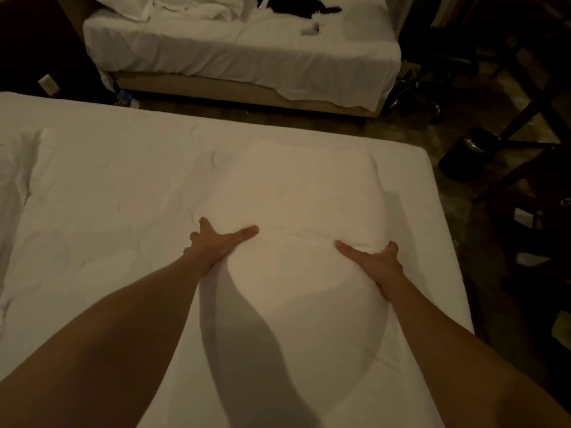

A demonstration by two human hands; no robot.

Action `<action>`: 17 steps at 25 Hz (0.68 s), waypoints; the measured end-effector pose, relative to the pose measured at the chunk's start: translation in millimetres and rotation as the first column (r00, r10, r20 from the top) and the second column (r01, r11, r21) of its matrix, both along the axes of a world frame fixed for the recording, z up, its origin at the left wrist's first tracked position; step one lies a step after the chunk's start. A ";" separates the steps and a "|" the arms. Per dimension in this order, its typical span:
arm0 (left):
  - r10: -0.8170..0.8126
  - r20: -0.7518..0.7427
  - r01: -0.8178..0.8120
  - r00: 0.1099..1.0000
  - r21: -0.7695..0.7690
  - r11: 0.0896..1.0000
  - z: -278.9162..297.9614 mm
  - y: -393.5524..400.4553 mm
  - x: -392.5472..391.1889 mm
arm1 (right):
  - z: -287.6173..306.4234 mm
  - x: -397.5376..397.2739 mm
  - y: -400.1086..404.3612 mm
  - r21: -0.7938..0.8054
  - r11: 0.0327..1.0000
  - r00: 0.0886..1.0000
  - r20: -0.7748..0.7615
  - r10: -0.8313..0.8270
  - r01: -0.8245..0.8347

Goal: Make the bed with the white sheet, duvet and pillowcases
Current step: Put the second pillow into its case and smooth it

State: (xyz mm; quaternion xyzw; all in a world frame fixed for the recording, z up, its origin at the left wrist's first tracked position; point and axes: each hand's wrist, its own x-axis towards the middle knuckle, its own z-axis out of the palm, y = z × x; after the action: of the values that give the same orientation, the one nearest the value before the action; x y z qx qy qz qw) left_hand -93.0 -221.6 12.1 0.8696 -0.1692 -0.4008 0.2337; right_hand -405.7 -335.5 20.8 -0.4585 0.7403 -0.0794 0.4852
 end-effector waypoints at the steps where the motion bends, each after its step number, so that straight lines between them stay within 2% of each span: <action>1: -0.008 0.011 0.008 1.000 0.012 1.000 -4.3 -3.5 1.8 | -7.3 -1.3 -3.5 0.016 1.000 1.000 0.021 -0.007 0.006; 4: -0.029 0.069 0.025 0.997 0.053 0.998 -17.8 -7.3 1.6 | -28.0 -9.2 -13.5 0.046 0.997 0.990 0.119 -0.070 0.065; 6: -0.026 0.107 0.018 0.994 0.073 0.997 -25.5 -7.2 -2.0 | -38.8 -12.5 -17.7 0.080 0.994 0.988 0.132 -0.081 0.071; 12: -0.035 0.171 0.009 0.985 0.150 0.989 -39.2 -8.6 -12.4 | -65.8 -8.7 -17.0 0.201 0.976 0.996 -0.013 -0.083 0.084; 17: -0.059 0.242 0.005 0.969 0.221 0.975 -51.3 -6.7 -22.4 | -85.2 -10.4 -16.0 0.218 0.974 0.996 -0.081 -0.039 0.055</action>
State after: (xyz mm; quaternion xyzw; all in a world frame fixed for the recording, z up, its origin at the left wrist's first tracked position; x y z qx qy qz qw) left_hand -115.4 -228.3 -39.2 0.9302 -0.1660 -0.3094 0.1071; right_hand -416.1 -351.5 -64.3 -0.3869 0.7731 0.0091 0.5026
